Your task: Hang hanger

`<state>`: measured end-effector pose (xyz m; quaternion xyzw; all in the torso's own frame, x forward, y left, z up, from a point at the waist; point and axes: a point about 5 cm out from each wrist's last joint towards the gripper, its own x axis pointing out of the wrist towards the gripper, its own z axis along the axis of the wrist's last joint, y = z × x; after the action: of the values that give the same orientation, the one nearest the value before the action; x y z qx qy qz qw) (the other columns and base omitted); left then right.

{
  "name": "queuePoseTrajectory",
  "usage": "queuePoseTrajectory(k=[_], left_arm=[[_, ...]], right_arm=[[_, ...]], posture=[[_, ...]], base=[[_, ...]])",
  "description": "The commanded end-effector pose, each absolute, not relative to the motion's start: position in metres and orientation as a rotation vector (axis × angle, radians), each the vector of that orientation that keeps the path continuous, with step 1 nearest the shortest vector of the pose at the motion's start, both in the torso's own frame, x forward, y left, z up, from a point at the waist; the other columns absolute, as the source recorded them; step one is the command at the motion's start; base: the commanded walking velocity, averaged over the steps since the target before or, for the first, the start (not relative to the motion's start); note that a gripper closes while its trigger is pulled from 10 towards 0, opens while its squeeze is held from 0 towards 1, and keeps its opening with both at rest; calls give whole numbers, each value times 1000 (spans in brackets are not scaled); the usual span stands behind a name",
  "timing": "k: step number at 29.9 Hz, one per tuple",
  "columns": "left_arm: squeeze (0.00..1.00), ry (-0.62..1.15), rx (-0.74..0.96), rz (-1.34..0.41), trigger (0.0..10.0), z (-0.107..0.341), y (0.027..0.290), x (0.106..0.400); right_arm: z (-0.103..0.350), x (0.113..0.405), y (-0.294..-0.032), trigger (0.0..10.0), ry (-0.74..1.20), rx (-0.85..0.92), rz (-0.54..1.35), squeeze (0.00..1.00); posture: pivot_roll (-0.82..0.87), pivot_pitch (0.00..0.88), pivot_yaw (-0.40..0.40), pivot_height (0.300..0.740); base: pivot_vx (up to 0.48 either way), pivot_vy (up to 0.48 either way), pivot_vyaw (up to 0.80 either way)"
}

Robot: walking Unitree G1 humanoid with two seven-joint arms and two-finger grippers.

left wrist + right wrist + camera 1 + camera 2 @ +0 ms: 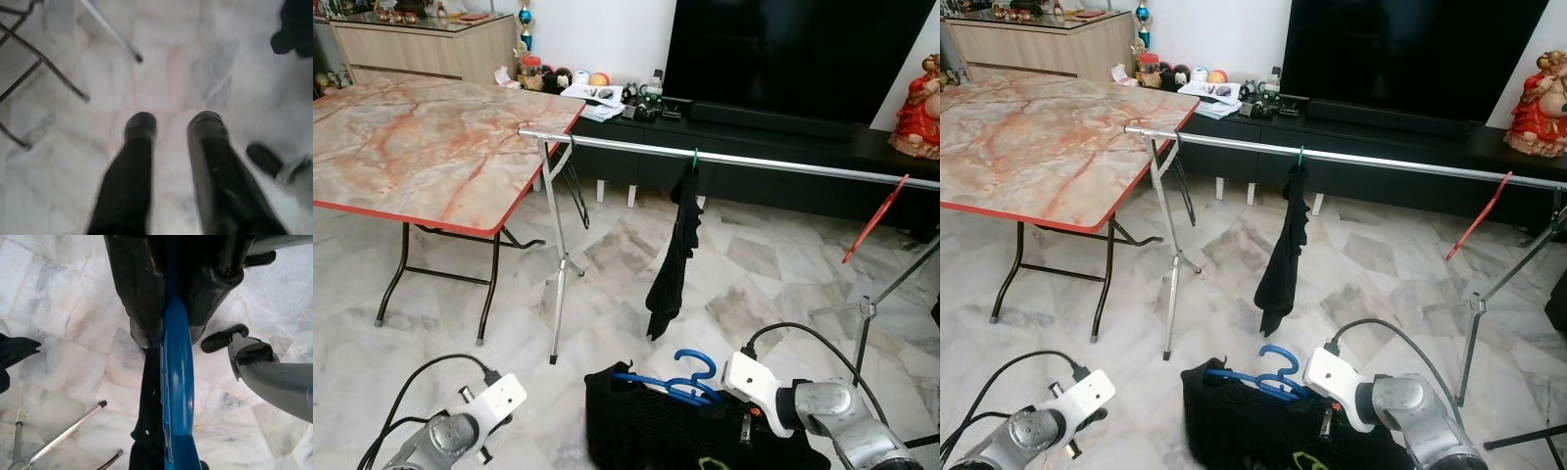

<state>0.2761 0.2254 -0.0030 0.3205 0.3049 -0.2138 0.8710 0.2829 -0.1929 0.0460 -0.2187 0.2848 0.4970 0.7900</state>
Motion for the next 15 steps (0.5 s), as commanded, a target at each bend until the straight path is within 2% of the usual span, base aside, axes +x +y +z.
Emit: queuePoseTrajectory(k=[1, 2, 3, 4, 7, 10, 11, 12, 15], left_arm=[[1000, 591, 586, -441, 10000, 6, 221, 284], [0, 553, 473, -450, 10000, 13, 215, 290], [0, 553, 473, -450, 10000, 13, 215, 290], [0, 509, 366, -497, 10000, 21, 206, 296], [0, 453, 262, -592, 10000, 35, 192, 303], [0, 434, 228, -628, 10000, 42, 185, 307], [478, 431, 199, -657, 10000, 45, 179, 308], [1000, 424, 181, -667, 10000, 47, 175, 309], [1000, 417, 135, -649, 10000, 49, 170, 312]], right_arm=[[52, 288, -192, 10000, 579, -496, 1065, 0], [48, 286, -189, 10000, 591, -515, 1075, 0], [48, 286, -189, 10000, 591, -515, 1075, 0], [44, 285, -187, 10000, 597, -540, 1074, 0], [38, 289, -180, 10000, 594, -562, 1017, 0], [36, 293, -176, 10000, 580, -578, 967, 0], [36, 299, -171, 10000, 567, -564, 905, 0], [35, 301, -168, 10000, 562, -557, 882, 0], [36, 306, -159, 10000, 541, -540, 844, 0]], posture=[[114, 0, -73, 740], [114, 0, -75, 740], [114, 0, -75, 740], [116, 0, -78, 740], [120, 0, -78, 740], [124, 0, -78, 740], [124, 0, -78, 740], [124, 0, -78, 740], [125, 0, -77, 740]], base=[[0, 0, 0], [0, 0, 0], [0, 0, 0], [0, 0, 0], [0, 0, 0], [0, 0, 0], [0, 0, 0], [0, 0, 0], [0, 0, 0]])
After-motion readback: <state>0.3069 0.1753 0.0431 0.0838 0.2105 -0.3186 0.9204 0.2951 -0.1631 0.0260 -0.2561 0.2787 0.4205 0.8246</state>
